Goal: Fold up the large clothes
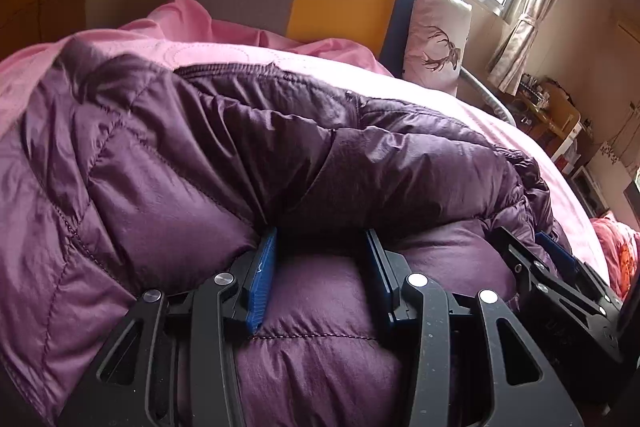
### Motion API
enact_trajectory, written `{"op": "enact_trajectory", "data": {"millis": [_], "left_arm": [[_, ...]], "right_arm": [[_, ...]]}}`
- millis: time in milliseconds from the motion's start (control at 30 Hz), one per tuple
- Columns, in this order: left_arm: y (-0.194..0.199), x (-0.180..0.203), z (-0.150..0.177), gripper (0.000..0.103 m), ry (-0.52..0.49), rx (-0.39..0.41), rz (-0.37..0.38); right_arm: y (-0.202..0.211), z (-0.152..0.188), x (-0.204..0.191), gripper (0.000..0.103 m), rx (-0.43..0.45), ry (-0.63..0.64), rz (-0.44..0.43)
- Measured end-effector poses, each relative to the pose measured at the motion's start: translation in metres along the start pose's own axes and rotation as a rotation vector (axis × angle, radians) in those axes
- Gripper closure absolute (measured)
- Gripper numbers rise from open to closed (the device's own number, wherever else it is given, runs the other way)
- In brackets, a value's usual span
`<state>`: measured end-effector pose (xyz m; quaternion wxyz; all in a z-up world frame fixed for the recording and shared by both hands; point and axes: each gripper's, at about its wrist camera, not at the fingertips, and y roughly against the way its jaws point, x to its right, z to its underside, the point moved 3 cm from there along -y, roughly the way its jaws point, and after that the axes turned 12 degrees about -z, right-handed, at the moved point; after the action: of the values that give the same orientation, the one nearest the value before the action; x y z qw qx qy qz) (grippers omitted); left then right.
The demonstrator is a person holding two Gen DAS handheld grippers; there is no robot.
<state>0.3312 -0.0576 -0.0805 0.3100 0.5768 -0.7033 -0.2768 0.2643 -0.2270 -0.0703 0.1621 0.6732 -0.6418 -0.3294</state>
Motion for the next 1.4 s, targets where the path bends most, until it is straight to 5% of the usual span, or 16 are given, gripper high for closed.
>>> {"op": "enact_trajectory", "data": {"millis": [167, 300, 367, 533, 733, 1033, 1133, 1400], "left_arm": [[0.0, 0.001, 0.0, 0.06, -0.009, -0.012, -0.012], [0.024, -0.013, -0.011, 0.06, 0.046, -0.047, 0.064], [0.052, -0.027, -0.017, 0.049, 0.07, 0.021, 0.069], [0.089, -0.071, -0.02, 0.048, 0.11, 0.124, -0.049], [0.074, -0.118, 0.0, 0.048, 0.142, 0.068, -0.149], [0.074, -0.113, 0.01, 0.048, 0.119, 0.058, -0.18], [0.09, -0.112, 0.011, 0.038, 0.119, 0.092, -0.187], [0.115, -0.108, 0.018, 0.037, 0.093, 0.129, -0.199]], "right_arm": [[-0.003, 0.002, 0.0, 0.026, -0.011, 0.002, 0.006], [0.006, -0.005, 0.0, 0.025, -0.039, 0.005, -0.005], [0.019, -0.011, -0.007, 0.025, -0.033, 0.022, 0.01], [0.048, -0.023, -0.052, 0.022, 0.051, 0.078, -0.048], [0.007, -0.001, -0.098, 0.023, -0.03, 0.193, -0.034], [-0.017, 0.013, -0.087, 0.021, -0.086, 0.172, -0.046], [-0.005, 0.006, -0.08, 0.01, -0.094, 0.145, -0.074], [0.048, 0.005, -0.028, 0.004, -0.026, 0.052, -0.022]]}}
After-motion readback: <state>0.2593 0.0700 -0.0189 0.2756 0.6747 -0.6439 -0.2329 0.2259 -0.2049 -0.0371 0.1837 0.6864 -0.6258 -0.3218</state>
